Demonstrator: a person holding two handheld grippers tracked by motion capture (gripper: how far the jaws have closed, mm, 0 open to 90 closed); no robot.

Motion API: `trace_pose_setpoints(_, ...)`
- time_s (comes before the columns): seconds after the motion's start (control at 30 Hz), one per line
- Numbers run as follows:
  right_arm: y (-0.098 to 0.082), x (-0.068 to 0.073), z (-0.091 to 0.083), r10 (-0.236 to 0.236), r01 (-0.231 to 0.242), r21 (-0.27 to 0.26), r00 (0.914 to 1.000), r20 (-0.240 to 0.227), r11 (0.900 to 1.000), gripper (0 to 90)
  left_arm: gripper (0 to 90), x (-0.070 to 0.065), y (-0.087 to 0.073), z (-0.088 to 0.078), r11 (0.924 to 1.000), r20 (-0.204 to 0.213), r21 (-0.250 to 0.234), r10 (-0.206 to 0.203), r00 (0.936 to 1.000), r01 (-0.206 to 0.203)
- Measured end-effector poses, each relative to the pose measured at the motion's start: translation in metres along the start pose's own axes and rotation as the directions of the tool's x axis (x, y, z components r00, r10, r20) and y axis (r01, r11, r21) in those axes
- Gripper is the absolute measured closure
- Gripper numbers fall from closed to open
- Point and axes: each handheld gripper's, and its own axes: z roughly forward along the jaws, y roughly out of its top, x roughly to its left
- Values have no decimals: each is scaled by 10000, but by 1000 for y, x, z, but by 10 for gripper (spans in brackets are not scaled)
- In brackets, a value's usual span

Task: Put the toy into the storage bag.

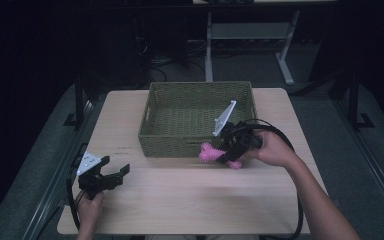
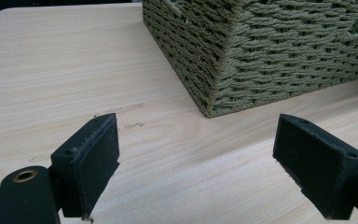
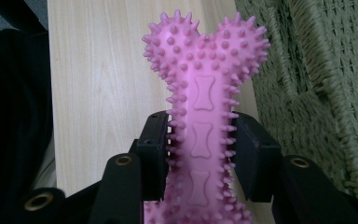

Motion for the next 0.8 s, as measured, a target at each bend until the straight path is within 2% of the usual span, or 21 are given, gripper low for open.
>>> trace_pose_setpoints(0.37, 8, -10, -13, 37, -38, -188, 10000, -58, 9998, 579, 139, 1, 0, 0, 10000, -39, 10, -1, 10000, 1)
trace_pose_setpoints(0.53, 11, -13, -19, 67, -66, -72, 9999, 75, 10000, 579, 138, 0, 0, -1, 10000, -16, -2, 51, 10000, -51)
trace_pose_setpoints(0.8, 16, -19, -28, 15, -12, -174, 9999, 170, 9998, 579, 139, 0, 0, -1, 10000, -36, 11, 79, 10000, -79)
